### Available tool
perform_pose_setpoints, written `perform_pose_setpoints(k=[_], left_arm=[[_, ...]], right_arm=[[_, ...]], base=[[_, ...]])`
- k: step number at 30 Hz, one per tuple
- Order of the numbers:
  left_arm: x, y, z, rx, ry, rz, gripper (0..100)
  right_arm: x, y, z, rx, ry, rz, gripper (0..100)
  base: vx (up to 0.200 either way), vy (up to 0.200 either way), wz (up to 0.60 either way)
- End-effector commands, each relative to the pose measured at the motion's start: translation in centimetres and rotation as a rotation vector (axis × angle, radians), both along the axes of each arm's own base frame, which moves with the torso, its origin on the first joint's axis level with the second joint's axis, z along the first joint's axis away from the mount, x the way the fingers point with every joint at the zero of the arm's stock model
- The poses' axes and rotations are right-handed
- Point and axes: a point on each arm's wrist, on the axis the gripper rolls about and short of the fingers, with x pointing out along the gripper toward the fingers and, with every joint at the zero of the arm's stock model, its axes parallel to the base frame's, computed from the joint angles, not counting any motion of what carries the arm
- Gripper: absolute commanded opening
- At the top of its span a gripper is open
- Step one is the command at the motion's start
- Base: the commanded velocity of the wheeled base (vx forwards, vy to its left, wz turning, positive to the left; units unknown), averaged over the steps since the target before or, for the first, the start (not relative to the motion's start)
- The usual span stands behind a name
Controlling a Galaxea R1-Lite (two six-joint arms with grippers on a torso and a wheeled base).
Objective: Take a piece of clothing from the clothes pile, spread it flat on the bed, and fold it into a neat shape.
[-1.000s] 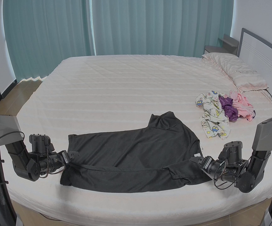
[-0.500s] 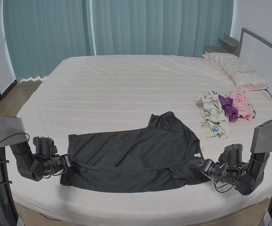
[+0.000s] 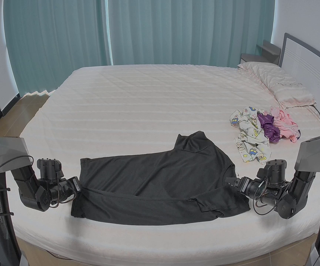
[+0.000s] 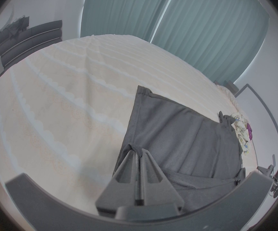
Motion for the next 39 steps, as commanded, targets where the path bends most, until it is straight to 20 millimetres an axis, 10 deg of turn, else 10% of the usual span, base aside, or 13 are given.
perform_pose_setpoints(k=[1, 27, 28, 39], left_arm=[[0.2, -0.2, 0.2, -0.012, -0.02, 0.003, 0], [0.1, -0.4, 0.0, -0.026, -0.009, 0.005, 0], [0.1, -0.4, 0.0, -0.033, -0.01, 0.01, 0], [0.1, -0.4, 0.1, -0.038, -0.011, 0.016, 0]], right_arm=[[1.5, -0.3, -1.6, -0.014, 0.008, 0.027, 100], [5.4, -0.1, -5.3, -0.063, -0.054, 0.198, 100], [5.4, -0.1, -5.4, -0.064, -0.051, 0.198, 0], [5.3, -0.7, -4.5, -0.062, -0.084, 0.181, 0]], base=[[0.0, 0.0, 0.0], [0.0, 0.0, 0.0], [0.0, 0.0, 0.0], [0.0, 0.0, 0.0]])
